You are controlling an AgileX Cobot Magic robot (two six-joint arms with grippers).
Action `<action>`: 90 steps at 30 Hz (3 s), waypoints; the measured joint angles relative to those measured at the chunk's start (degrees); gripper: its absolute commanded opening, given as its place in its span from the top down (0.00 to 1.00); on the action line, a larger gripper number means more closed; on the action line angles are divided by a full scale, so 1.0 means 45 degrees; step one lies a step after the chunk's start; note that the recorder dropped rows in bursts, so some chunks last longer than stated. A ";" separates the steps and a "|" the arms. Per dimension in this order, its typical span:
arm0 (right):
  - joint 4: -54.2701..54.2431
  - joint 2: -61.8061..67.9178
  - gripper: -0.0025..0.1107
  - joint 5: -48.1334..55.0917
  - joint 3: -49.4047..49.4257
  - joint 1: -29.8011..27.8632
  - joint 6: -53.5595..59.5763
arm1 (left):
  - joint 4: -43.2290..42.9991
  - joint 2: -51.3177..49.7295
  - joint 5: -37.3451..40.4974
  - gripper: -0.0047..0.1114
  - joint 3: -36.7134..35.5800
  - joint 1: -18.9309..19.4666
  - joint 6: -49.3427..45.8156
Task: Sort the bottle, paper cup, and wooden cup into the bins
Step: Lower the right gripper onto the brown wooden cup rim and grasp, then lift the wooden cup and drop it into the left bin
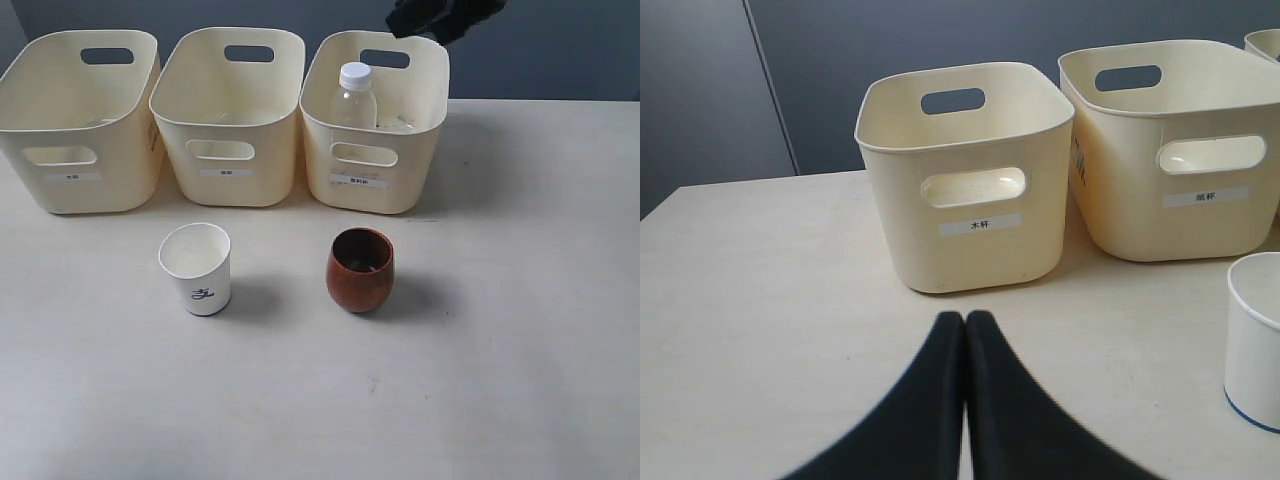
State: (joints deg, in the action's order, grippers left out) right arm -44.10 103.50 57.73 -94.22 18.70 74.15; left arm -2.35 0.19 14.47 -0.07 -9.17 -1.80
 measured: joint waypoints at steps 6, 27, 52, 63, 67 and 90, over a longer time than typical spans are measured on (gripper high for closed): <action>0.2529 -0.0515 0.75 0.2378 -0.0028 0.1635 -0.2292 | 0.0000 0.0000 0.0000 0.96 0.0000 0.0000 0.0000; 0.5566 0.1393 0.46 0.2715 0.1101 0.4602 -0.5766 | 0.0000 0.0000 0.0000 0.96 0.0000 0.0000 0.0000; 0.5822 0.3690 0.83 0.2448 0.1101 0.4602 -0.6242 | 0.0000 0.0000 0.0000 0.96 0.0000 0.0000 0.0000; 0.5768 0.3750 0.99 0.2576 0.1101 0.4602 -0.5830 | 0.0000 0.0000 0.0000 0.96 0.0000 0.0000 0.0000; 0.5690 0.3283 0.99 0.2355 0.1133 0.4713 -0.5424 | 0.0000 0.0000 0.0000 0.96 0.0000 0.0000 0.0000; 0.0268 0.3664 0.99 -0.3572 -0.4112 0.5678 -0.0241 | 0.0000 0.0000 0.0000 0.96 0.0000 0.0000 0.0000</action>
State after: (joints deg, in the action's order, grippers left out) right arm -42.89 119.99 41.66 -112.73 44.25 73.07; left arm -2.35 0.19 14.47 -0.07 -9.17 -1.80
